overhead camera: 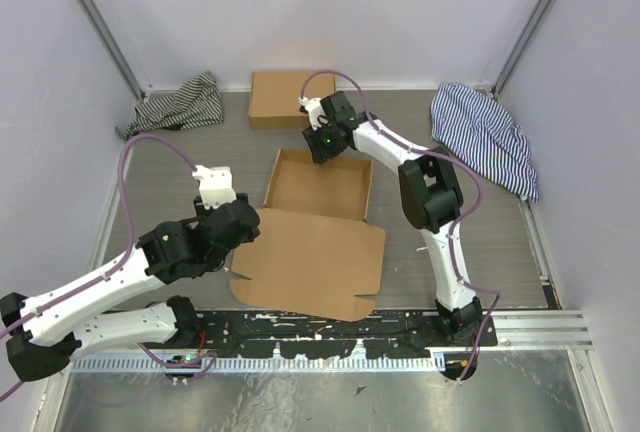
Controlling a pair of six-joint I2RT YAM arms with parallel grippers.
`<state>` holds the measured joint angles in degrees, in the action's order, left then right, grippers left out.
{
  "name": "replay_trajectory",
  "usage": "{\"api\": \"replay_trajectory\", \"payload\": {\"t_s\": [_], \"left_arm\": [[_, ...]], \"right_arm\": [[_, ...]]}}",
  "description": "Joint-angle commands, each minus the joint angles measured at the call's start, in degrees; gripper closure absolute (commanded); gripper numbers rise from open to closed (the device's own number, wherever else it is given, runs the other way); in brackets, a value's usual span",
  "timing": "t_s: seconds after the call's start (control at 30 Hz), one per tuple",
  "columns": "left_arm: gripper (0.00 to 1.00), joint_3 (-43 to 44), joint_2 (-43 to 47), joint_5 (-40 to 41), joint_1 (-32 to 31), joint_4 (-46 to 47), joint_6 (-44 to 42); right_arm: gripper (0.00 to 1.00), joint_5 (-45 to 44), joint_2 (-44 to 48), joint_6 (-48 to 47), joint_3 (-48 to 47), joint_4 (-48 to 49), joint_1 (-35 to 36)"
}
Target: Fold the paper box
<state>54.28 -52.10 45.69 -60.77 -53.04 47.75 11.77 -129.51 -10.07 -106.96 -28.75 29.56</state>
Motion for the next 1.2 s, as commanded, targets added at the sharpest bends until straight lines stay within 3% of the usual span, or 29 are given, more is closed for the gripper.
{"api": "replay_trajectory", "payload": {"t_s": [0.0, 0.23, 0.43, 0.7, 0.83, 0.9, 0.97, 1.17], "left_arm": [[0.4, -0.47, 0.41, -0.53, 0.16, 0.09, 0.68], [0.41, -0.96, 0.8, -1.71, 0.21, 1.01, 0.61], [0.41, -1.9, 1.42, -3.2, 0.21, 2.77, 0.68], [0.43, -2.81, 2.71, -5.83, 0.11, 5.42, 0.68], [0.43, -3.69, 3.71, -7.11, 0.06, 7.4, 0.68], [0.43, -4.05, 4.1, -7.56, 0.0, 7.84, 0.75], [0.43, -4.22, 4.32, -7.93, 0.05, 7.82, 0.97], [0.43, -4.15, 4.57, -8.19, 0.04, 6.93, 1.38]], "right_arm": [[0.55, -2.15, 1.86, 5.54, 2.46, 0.67, -0.33], [0.71, -9.52, 7.47, 13.79, 12.03, -1.52, -0.47], [0.82, -17.15, 19.58, 27.22, 25.27, -4.26, -0.99], [0.81, -10.74, 44.74, 52.63, 53.83, 4.15, -0.42], [0.81, -3.76, 55.58, 65.52, 65.33, 13.97, 5.7], [0.77, -0.73, 57.95, 69.55, 66.67, 18.64, 10.33], [0.7, -2.61, 58.25, 71.69, 64.0, 16.93, 15.28], [0.58, -10.42, 53.31, 68.24, 49.02, -0.77, 23.2]]}}
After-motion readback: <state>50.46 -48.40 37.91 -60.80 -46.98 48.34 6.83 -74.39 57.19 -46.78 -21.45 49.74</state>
